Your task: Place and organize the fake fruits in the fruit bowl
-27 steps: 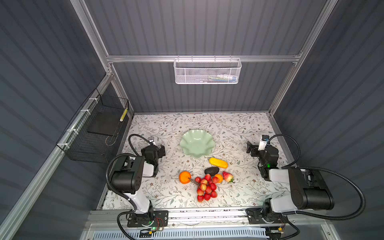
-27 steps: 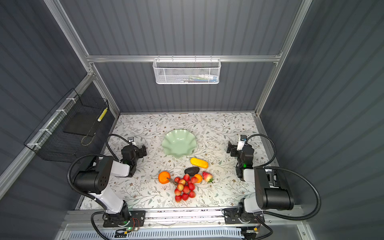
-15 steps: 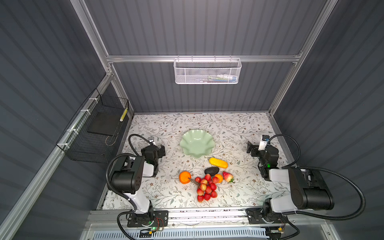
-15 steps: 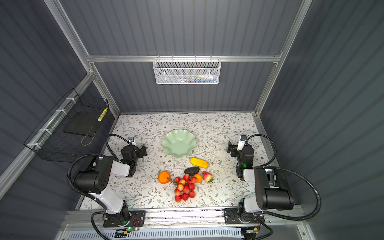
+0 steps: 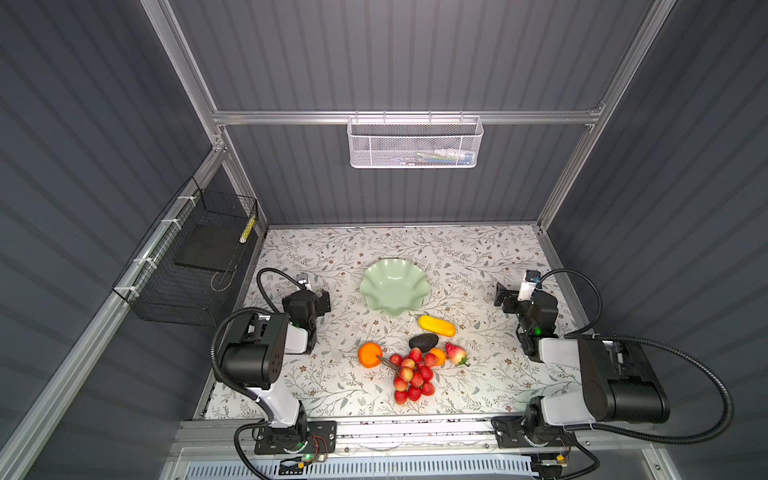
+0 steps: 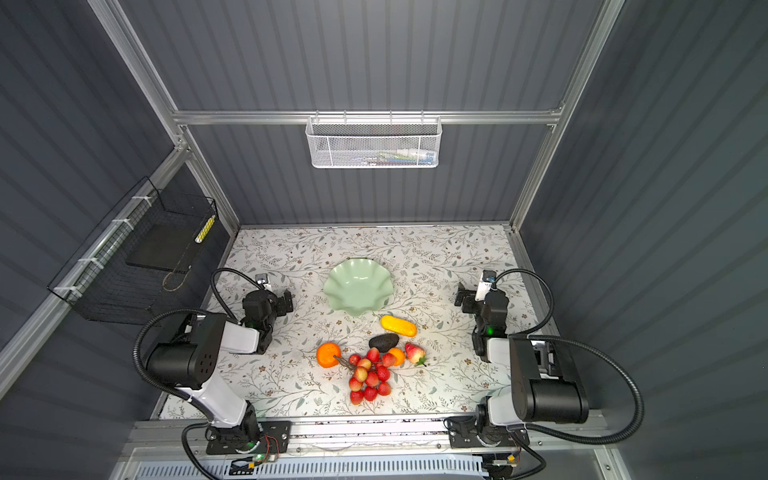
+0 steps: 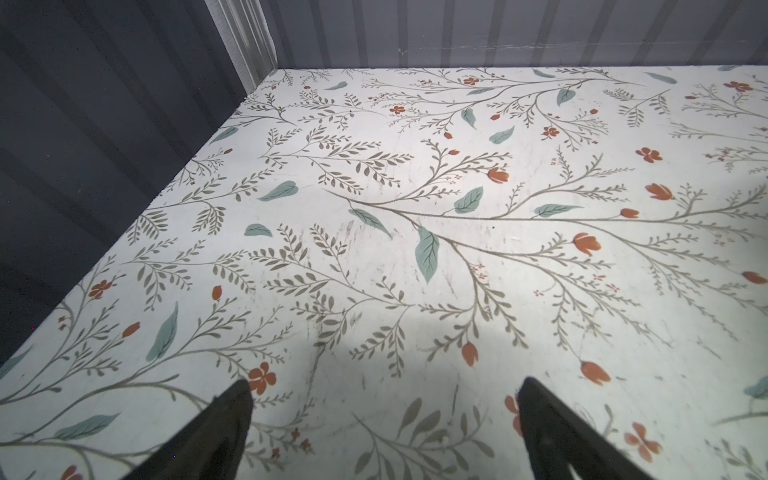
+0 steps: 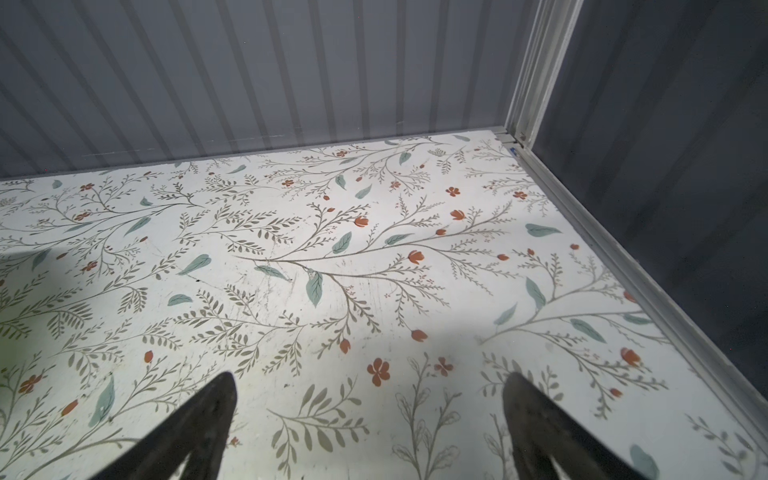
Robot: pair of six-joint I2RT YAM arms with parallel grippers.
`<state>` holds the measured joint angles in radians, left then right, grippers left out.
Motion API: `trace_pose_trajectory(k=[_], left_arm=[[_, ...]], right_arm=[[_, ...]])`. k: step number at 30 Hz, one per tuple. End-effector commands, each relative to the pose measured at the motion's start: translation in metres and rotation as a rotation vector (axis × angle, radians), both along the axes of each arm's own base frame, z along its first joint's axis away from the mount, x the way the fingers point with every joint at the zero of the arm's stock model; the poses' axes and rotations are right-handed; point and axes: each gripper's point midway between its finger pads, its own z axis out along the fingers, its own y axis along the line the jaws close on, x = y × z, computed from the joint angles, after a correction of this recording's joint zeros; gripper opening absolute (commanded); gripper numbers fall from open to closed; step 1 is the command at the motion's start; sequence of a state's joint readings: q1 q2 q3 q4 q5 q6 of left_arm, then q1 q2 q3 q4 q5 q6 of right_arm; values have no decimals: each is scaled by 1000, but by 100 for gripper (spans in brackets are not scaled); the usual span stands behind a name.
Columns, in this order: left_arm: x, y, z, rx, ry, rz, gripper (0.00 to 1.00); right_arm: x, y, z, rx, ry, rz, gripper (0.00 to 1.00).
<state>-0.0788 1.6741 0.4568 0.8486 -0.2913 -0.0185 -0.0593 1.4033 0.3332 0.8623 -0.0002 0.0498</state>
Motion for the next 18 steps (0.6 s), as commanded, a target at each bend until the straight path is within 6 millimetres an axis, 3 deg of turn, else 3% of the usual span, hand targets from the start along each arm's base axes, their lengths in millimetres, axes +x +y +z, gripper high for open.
trace_pose_trajectory(k=[1, 4, 6, 8, 13, 18], left_arm=[[9, 0, 33, -6, -2, 4, 100], [7, 3, 58, -79, -6, 60, 100], [7, -3, 77, -145, -44, 49, 100], [6, -9, 95, -209, -61, 40, 99], [-4, -13, 120, -286, -52, 45, 98], [-11, -10, 134, -320, -107, 65, 99]], right_arm=[[3, -15, 27, 16, 41, -100, 99], [2, -14, 69, 199, -36, -143, 99], [-1, -7, 80, 338, -70, -131, 99], [-1, 17, 82, 320, -44, 18, 99], [-14, 52, 60, 429, 231, 116, 97], [-58, 89, 16, 306, 502, 122, 92]])
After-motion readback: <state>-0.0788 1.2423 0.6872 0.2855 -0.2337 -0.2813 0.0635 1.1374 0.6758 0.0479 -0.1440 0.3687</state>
